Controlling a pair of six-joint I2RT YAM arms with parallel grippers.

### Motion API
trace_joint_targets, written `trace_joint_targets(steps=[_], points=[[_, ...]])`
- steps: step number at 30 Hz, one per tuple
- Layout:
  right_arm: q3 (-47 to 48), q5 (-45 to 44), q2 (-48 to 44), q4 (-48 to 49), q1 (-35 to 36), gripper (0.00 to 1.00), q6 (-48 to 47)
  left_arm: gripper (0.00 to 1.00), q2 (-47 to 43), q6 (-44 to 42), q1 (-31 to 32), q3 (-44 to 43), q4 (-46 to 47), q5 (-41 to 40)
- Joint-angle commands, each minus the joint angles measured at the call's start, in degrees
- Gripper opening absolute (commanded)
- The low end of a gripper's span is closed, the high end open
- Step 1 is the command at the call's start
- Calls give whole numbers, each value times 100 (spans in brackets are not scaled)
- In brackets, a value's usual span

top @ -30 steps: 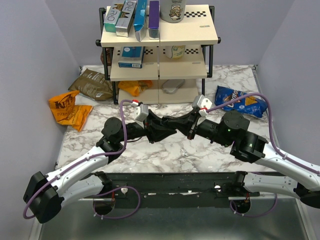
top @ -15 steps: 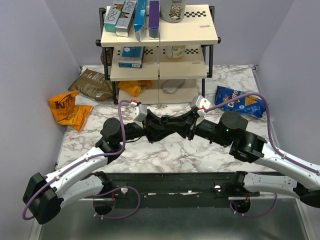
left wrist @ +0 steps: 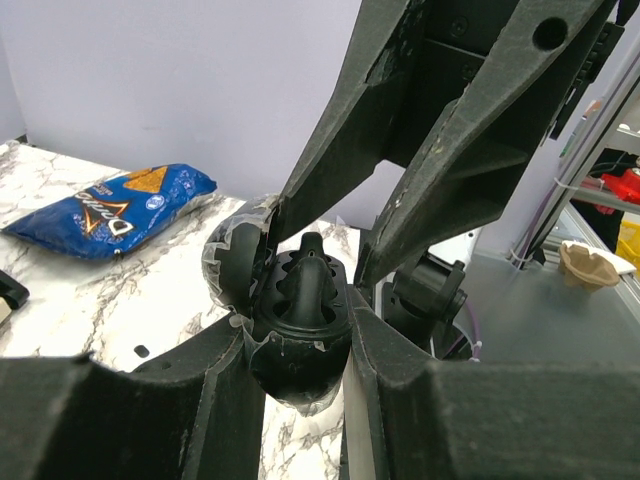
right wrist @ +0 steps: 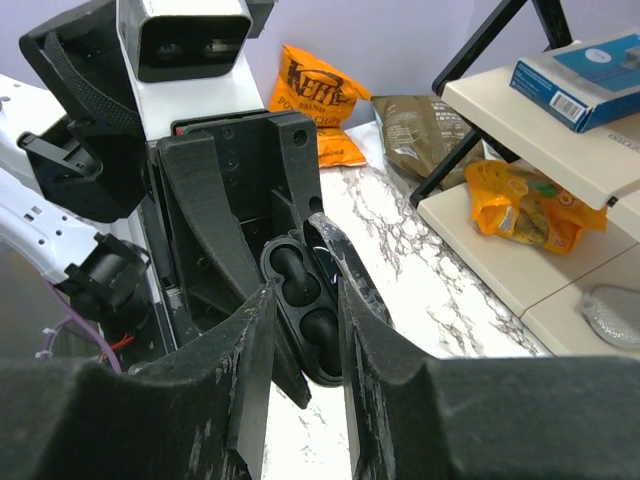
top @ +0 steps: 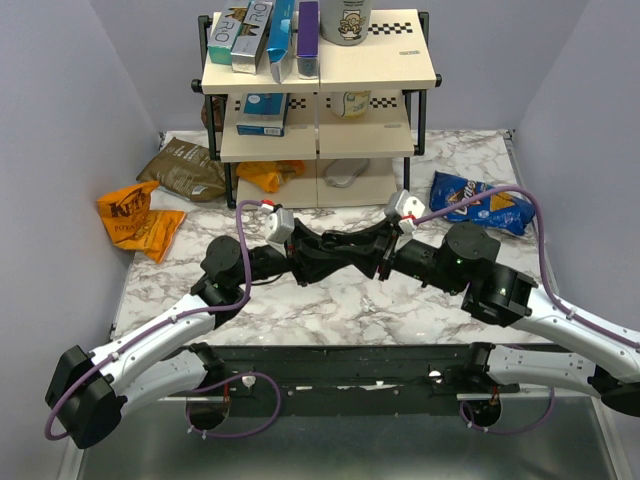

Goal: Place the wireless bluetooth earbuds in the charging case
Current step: Place the earbud in the charging case, then close the charging case.

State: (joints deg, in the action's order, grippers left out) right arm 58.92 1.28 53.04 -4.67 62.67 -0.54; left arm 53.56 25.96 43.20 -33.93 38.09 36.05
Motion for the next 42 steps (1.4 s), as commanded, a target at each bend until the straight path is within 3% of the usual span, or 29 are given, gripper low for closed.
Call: trace_joint_targets(steps=[1,7,15,21,42], points=[[155,-110,-328,-26,43,40,45,0,-118,-82,4,71,217,-90],[226,-1058,-601,-43,34,41,-16,0,-179,-82,4,115,208,-98],[542,-2500,-277,-657,34,40,-201,0,-381,-178,4,264,85,-99],[1087,-2001,390,-1308,34,40,-175,0,-478,-56,22,396,305,287],[1254,-1025,849,-1502,34,40,-17,0,-575,-178,57,361,173,411]])
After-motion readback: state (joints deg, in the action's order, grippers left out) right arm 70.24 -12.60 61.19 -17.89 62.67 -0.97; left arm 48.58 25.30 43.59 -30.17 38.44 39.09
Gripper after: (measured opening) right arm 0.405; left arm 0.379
